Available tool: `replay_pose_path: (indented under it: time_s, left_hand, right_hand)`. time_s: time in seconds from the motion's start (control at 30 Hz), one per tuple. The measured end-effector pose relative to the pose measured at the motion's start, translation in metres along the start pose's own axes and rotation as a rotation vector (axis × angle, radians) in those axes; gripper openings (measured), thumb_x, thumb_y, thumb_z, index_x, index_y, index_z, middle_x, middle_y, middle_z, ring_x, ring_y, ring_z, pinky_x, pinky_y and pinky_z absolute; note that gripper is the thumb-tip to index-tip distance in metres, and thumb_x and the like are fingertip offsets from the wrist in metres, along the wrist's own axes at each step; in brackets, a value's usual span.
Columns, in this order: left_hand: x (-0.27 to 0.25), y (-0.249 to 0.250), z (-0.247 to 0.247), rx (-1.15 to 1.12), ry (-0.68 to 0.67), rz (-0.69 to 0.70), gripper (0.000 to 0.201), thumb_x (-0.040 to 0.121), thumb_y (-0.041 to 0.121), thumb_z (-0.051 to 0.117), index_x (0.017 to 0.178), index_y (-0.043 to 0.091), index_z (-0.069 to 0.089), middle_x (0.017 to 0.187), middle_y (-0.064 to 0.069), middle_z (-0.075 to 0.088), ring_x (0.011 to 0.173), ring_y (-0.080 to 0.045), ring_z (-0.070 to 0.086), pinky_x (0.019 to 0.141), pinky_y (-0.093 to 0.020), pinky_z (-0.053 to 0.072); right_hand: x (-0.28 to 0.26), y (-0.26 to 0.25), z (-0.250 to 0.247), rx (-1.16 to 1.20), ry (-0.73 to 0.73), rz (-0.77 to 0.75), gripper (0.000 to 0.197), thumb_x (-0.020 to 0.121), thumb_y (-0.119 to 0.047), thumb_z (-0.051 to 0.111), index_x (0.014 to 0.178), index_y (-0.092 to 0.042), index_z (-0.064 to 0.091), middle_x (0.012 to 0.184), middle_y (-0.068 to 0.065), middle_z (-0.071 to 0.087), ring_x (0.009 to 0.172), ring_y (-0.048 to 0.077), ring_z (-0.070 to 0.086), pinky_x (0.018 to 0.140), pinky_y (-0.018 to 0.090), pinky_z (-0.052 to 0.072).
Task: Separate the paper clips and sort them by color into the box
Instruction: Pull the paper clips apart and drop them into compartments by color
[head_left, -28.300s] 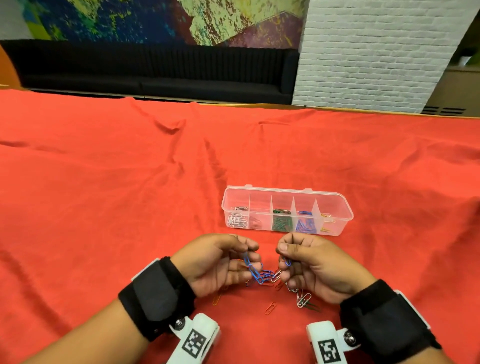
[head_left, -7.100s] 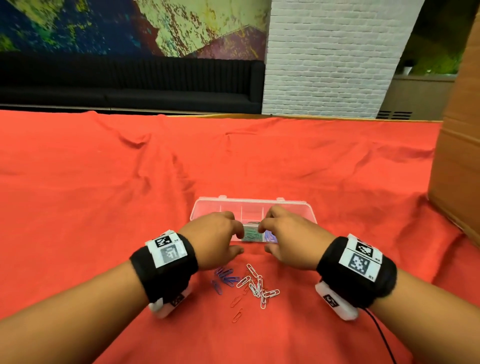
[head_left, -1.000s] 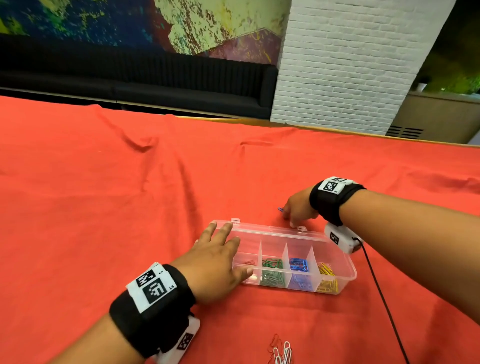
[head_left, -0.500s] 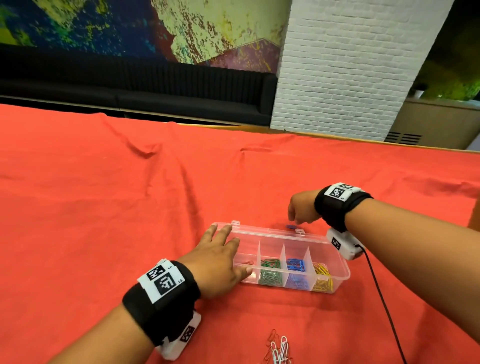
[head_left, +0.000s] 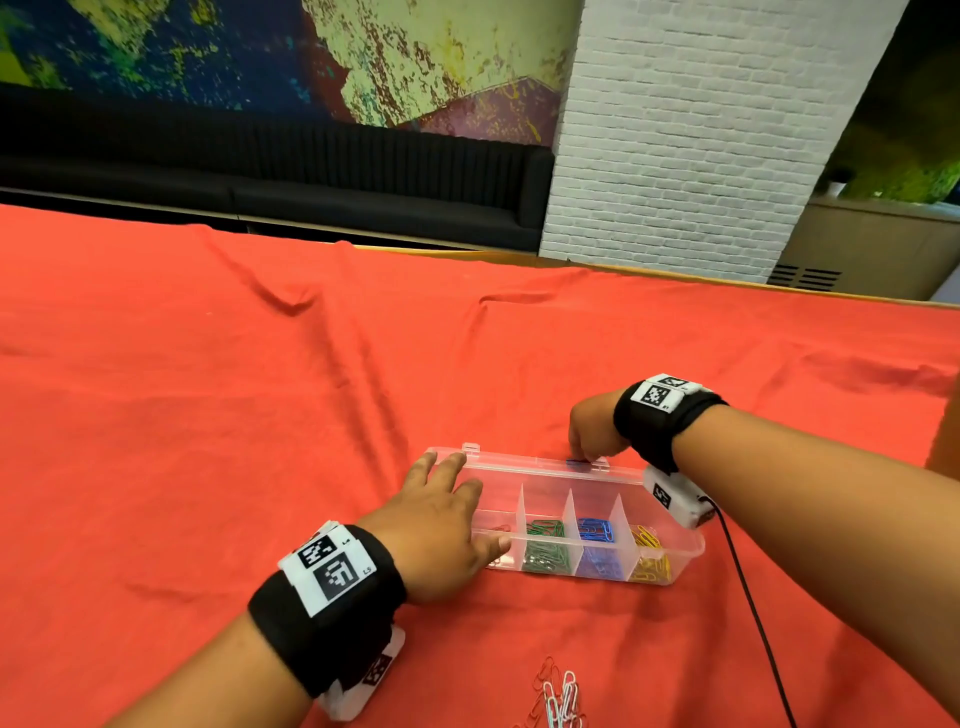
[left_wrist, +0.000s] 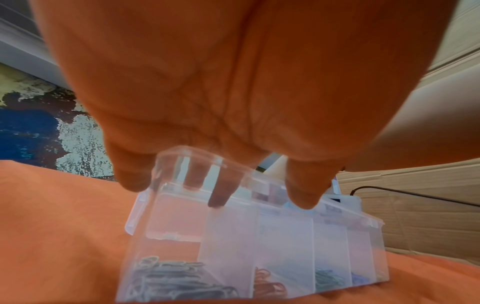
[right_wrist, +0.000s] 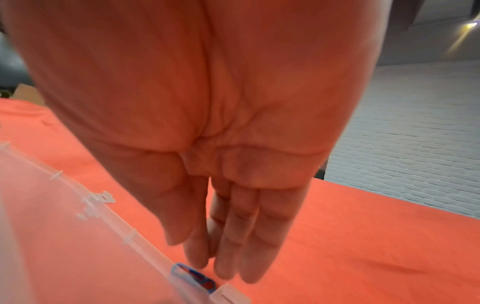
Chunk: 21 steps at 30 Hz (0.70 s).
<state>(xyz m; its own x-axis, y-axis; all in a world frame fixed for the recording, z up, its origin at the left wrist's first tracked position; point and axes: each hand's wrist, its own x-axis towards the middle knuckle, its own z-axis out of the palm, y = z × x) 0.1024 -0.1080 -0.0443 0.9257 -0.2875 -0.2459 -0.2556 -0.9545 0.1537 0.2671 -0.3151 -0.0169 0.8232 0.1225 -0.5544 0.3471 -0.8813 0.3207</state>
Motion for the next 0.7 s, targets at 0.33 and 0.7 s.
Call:
replay_pose_path:
  time_s: [0.33, 0.7]
  left_hand:
    - [0.002, -0.009, 0.004, -0.014, 0.081, 0.074, 0.069, 0.090, 0.065, 0.044, 0.145, 0.024, 0.035, 0.163, -0.007, 0.005, 0.150, -0.029, -0.003, 0.121, -0.046, 0.014]
    - [-0.011, -0.018, 0.002, -0.083, 0.111, 0.137, 0.025, 0.086, 0.059, 0.058, 0.089, 0.034, 0.056, 0.158, -0.013, 0.027, 0.150, -0.028, 0.011, 0.118, -0.043, 0.024]
  right_hand:
    - [-0.007, 0.008, 0.007, 0.127, -0.001, -0.061, 0.034, 0.091, -0.005, 0.048, 0.119, -0.011, 0.066, 0.103, 0.002, 0.063, 0.084, 0.023, 0.055, 0.060, 0.023, 0.045]
    - [-0.015, -0.005, 0.009, -0.263, -0.031, -0.114, 0.037, 0.100, -0.013, 0.038, 0.131, -0.009, 0.059, 0.129, 0.012, 0.063, 0.089, 0.022, 0.047, 0.069, 0.024, 0.033]
